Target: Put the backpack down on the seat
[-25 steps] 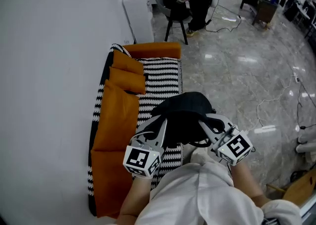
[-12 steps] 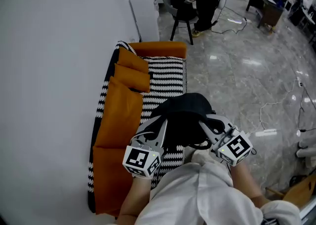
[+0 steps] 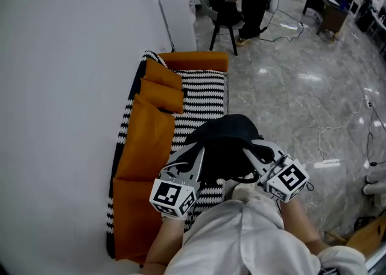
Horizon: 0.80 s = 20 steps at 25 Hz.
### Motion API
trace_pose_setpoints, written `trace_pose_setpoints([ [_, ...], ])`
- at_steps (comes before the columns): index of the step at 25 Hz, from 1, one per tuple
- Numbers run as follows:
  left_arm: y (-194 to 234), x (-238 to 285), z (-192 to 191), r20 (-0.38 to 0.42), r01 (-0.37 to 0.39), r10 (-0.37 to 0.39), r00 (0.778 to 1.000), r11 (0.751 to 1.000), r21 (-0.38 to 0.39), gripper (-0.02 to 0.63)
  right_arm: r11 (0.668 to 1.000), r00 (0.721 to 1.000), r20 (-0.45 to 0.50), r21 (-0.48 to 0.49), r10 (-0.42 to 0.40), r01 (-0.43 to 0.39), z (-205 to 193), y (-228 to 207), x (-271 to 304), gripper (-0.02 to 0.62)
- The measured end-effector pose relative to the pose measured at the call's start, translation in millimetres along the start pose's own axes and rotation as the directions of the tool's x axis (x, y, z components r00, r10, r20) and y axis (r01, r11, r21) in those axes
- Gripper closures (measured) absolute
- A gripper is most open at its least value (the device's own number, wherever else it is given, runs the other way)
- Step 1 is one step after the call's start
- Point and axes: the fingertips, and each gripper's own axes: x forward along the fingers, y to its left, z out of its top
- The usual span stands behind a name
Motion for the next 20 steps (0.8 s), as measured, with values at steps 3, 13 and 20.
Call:
trace_pose_setpoints([
  [3, -3.0, 7.8, -0.5, -0.005, -0.009, 0.009, 1.0, 1.0, -0.004, 0.565, 1.0, 1.0, 0.0, 0.002, 0.012, -0.012, -0.9, -9.2, -1.6, 0.574],
  [13, -13.4, 70.5, 5.8, -0.023, -0.049, 0.049, 0.999, 0.999, -0.017, 0.565, 0.997, 0.997, 0.011, 0.023, 0.074, -0.074, -1.9, -74.4, -6.4, 0.574],
  [20, -5.4, 130.2, 21.2, -0.014, -0.084, 0.084, 0.996, 0.996, -0.027, 0.565, 0.991, 0.991, 0.026, 0.017, 0.131, -0.131, 8.4, -139.3, 8.8, 0.574],
])
